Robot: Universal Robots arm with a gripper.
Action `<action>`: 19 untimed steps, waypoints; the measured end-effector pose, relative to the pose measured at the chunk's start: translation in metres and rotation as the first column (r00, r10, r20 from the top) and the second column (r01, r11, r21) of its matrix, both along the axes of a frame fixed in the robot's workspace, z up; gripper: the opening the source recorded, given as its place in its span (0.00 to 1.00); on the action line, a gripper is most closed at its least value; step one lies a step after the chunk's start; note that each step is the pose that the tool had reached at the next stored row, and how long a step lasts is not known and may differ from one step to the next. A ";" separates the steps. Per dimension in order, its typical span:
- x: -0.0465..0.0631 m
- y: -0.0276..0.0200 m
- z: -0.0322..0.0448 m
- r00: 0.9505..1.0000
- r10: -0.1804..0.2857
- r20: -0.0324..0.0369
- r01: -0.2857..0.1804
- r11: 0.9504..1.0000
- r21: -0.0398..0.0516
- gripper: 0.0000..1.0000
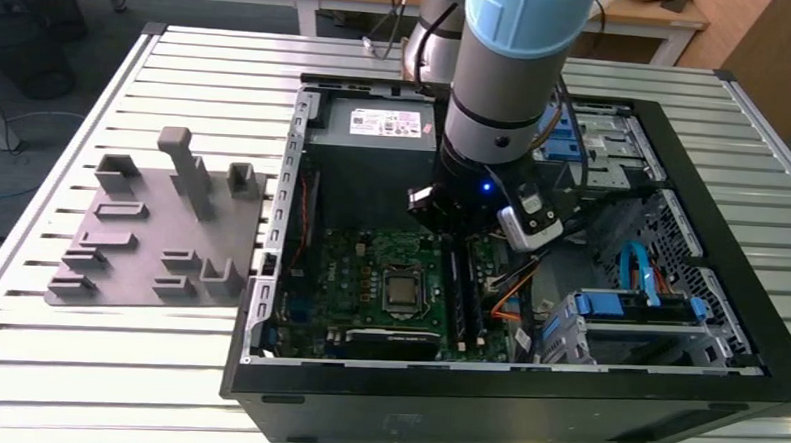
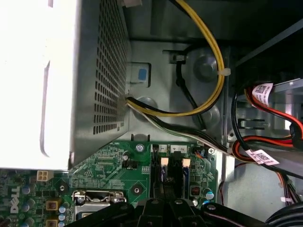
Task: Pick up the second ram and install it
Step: 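Press down the second ram until it locks into place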
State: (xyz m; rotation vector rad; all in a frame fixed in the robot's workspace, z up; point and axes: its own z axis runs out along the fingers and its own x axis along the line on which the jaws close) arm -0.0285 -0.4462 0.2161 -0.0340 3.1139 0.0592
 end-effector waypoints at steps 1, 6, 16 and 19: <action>0.000 0.0001 -0.0007 1.000 0.000 0.000 0.000 1.000 0.000 0.11; 0.000 0.0008 0.0054 1.000 0.000 0.001 0.000 1.000 0.003 0.11; 0.000 -0.0202 0.0114 1.000 0.000 0.000 0.000 1.000 -0.023 0.11; 0.000 -0.0306 0.0104 1.000 0.000 -0.001 0.000 1.000 -0.030 0.11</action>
